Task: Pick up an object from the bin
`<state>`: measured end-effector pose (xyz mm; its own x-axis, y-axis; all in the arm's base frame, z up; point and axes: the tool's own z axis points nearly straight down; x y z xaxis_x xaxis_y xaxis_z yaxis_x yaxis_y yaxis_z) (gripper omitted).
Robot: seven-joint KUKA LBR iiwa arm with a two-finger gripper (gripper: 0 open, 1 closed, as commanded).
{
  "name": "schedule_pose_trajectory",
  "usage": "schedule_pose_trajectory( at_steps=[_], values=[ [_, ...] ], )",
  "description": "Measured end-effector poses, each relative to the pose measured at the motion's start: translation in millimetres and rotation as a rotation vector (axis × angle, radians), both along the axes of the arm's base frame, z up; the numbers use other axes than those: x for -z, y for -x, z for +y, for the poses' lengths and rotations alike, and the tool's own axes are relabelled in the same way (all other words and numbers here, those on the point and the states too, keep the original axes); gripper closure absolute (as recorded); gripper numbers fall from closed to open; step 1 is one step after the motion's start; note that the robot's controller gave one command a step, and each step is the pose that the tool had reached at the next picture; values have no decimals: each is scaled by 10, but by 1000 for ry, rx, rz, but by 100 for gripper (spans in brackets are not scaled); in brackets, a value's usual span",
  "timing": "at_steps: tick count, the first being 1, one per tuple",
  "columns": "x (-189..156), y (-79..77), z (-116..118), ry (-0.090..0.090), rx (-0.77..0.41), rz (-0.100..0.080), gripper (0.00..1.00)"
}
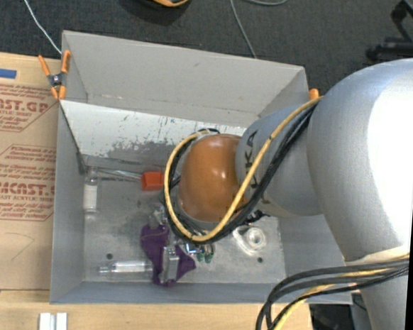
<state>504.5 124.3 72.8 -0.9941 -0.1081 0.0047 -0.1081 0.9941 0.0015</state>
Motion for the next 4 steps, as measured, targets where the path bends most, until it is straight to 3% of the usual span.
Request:
schedule_pose_trajectory(
  at_steps=[1, 2, 3, 4],
  values=[
    [-684, -179, 258, -2, -153, -6, 0],
    [-237, -337, -87, -3, -425, -5, 0],
    [-254, -19, -60, -4, -367, -5, 0],
    [-211, 119, -82, -4, -535, -6, 0]
  ],
)
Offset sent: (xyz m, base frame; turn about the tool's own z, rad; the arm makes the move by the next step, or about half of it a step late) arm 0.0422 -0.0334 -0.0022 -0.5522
